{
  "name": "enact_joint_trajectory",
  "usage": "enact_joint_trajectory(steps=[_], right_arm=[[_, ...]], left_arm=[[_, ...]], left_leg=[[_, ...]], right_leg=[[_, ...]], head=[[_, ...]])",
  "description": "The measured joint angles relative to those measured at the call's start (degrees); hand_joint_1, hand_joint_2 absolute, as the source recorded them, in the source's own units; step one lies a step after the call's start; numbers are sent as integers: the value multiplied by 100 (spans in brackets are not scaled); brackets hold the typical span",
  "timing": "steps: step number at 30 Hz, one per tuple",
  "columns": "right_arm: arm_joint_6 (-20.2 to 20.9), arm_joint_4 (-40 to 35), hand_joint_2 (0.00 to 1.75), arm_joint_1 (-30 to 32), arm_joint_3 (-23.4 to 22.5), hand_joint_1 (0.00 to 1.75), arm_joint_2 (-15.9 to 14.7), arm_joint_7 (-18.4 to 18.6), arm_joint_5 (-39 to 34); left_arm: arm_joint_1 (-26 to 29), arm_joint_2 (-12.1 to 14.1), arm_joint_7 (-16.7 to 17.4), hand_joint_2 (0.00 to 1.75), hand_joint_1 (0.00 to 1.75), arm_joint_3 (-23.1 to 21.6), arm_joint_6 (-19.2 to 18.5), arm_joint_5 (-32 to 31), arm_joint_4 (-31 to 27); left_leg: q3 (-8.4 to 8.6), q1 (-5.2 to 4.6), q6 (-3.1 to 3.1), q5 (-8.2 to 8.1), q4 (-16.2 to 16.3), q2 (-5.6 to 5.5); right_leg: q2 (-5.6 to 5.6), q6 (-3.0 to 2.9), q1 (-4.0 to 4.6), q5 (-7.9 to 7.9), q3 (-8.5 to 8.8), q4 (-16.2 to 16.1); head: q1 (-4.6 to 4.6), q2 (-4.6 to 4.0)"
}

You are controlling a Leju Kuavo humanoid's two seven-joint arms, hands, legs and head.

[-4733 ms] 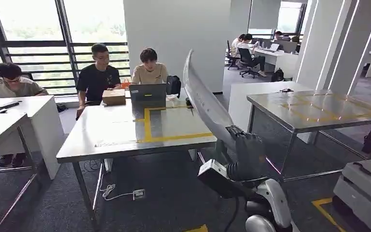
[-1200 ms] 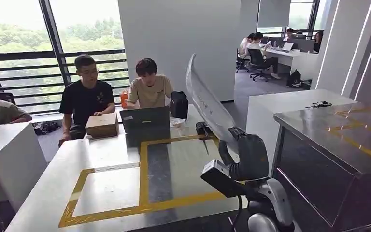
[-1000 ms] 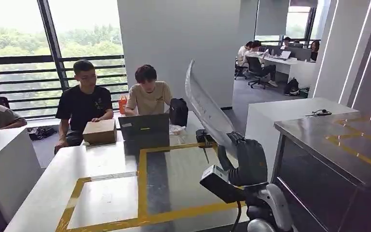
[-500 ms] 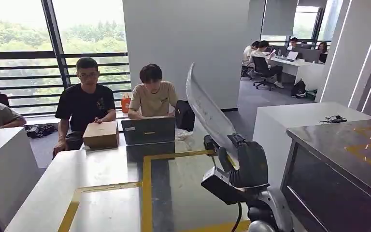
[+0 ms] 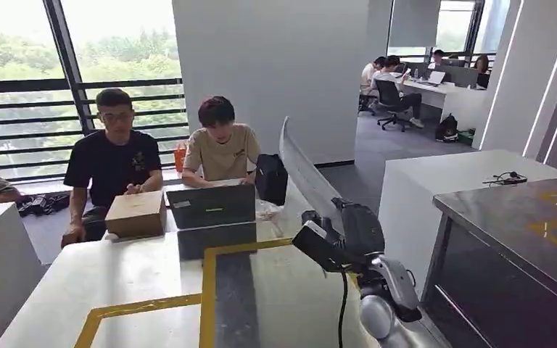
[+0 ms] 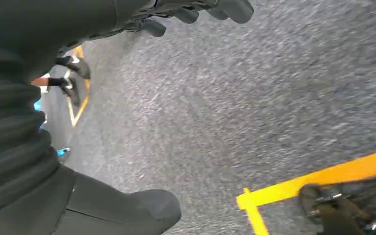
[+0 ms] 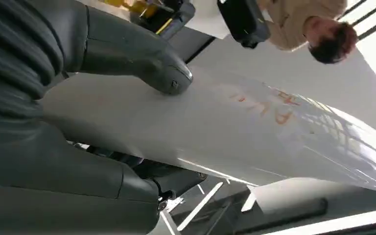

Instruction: Take the parts from the cabinet and place them on the table.

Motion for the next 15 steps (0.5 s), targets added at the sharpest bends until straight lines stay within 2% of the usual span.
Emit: enact_joint_trajectory(steps=[1, 2, 3, 4, 6, 7, 8, 13, 14, 15], right_arm=[[2, 141, 175, -48, 7, 175, 36, 11, 2], [-13, 327, 175, -118, 13, 175, 78, -2, 2], [-9, 480, 175, -187, 18, 175, 115, 2, 2], [-17, 612, 175, -240, 18, 175, 130, -2, 2], [-19, 779, 175, -316, 20, 175, 152, 0, 2], [19, 885, 175, -369, 20, 175, 173, 22, 17], [95, 992, 175, -431, 22, 175, 202, 64, 48], [630, 2104, 175, -764, 164, 175, 471, 514, 334], [688, 2295, 175, -777, 190, 175, 517, 568, 352], [755, 2498, 175, -777, 214, 175, 567, 641, 356]], left_arm=[[-10, -2, 11, 175, 0, -2, -13, -16, 2], [-19, -7, 22, 175, 0, -2, -15, -20, 4], [-25, -7, 24, 175, 0, -2, -15, -22, 2], [-47, -20, 24, 175, 0, -2, -13, -22, 2], [-68, -17, 26, 175, 0, -2, -13, -24, 0], [-75, -17, 24, 175, 0, -2, -13, -37, -2], [-79, -20, 17, 175, 0, -7, -15, -44, -2], [-142, -39, 26, 175, 0, -77, -103, -153, -2], [-159, -39, 22, 175, 0, -92, -107, -153, -2], [-178, -39, 9, 175, 0, -96, -112, -155, -2]], left_leg=[[56, 5, 30, 50, 22, -8], [43, 2, 53, 42, 39, -19], [47, 13, 42, 89, 12, -25], [46, 10, 13, 82, -2, -41], [51, 9, 54, 50, -2, -87], [51, 8, 73, 37, -2, -97], [53, 5, 91, 23, -1, -99], [67, 3, 114, -5, -1, -99], [67, 3, 117, -6, 1, -99], [69, 2, 119, -5, 4, -99]], right_leg=[[5, 35, 13, -25, -27, -10], [2, 66, 3, -41, -34, -33], [5, 55, 11, -47, -23, -27], [2, 17, 10, -22, -25, -32], [-18, 2, 11, -31, 18, -80], [-24, -58, 13, -69, 51, -124], [-30, -85, 16, -84, 60, -136], [-34, -65, 17, -98, 84, -186], [-38, -41, 16, -103, 88, -192], [-38, 8, 13, -92, 90, -194]], head=[[12, 2], [22, 2], [24, 2], [30, 2], [41, 2], [41, 2], [46, 2], [46, 2], [43, 2], [46, 2]])
